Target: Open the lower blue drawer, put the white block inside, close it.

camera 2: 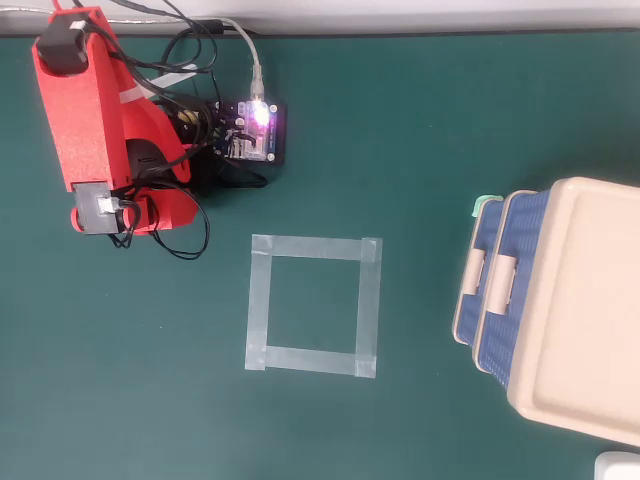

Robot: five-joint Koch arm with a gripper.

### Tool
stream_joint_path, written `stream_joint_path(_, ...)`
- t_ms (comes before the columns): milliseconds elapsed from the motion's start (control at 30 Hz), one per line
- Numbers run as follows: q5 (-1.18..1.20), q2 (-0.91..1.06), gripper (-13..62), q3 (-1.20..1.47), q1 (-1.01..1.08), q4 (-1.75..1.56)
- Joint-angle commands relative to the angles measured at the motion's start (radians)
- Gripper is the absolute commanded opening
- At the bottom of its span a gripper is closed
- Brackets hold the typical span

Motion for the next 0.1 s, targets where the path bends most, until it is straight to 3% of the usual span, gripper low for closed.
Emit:
stream_joint_path(0, 0.006, 0.046, 34.2, 0.014, -0.008, 0.106)
stream_joint_path(67, 0.005, 0.044, 34.2, 0.014, -0.008, 0.106)
